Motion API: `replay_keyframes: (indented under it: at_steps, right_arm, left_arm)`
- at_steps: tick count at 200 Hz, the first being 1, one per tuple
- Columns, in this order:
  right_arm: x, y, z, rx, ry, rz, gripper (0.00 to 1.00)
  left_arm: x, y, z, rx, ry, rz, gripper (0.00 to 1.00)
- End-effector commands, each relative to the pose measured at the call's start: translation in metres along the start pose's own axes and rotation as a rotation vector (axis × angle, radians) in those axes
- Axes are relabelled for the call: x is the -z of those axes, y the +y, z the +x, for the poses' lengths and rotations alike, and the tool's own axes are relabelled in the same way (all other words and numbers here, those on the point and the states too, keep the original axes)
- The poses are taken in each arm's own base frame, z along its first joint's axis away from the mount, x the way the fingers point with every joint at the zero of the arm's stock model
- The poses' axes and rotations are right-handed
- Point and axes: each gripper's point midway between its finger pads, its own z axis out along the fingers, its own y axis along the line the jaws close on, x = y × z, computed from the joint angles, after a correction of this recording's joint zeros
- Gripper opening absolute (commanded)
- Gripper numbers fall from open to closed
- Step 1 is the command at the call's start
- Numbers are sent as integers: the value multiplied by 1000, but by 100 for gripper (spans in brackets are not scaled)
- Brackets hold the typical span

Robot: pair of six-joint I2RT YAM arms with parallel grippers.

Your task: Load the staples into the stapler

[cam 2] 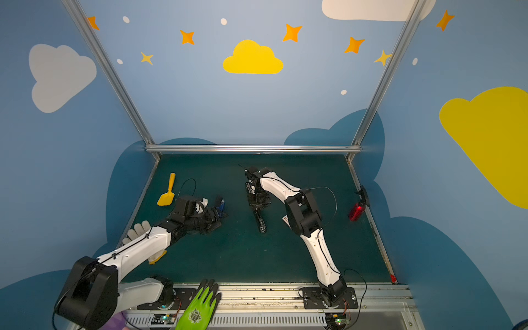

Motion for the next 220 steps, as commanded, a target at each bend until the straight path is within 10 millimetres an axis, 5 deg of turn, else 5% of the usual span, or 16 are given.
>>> replay_keyframes:
  at_steps: [1,71,141,183,220]
  right_arm:
    - [8,-44,-14,-114,-50,105,35]
    - [30,-97,-41,-289,-118,152,34]
    - [75,-75,-41,-251,-195,62,60]
    - [109,-59,-16,-196,-267,-34,60]
    - [110,-32,19,-124,-260,-239,59]
  left_arm:
    - [3,5,3,-2,-7,-17,65]
    - [6,7,4,-1,-13,-24,65]
    - [12,11,-1,-16,-45,-80,67]
    - [28,23,-20,-57,-130,-240,68]
    - [34,30,-46,-137,-158,-432,66]
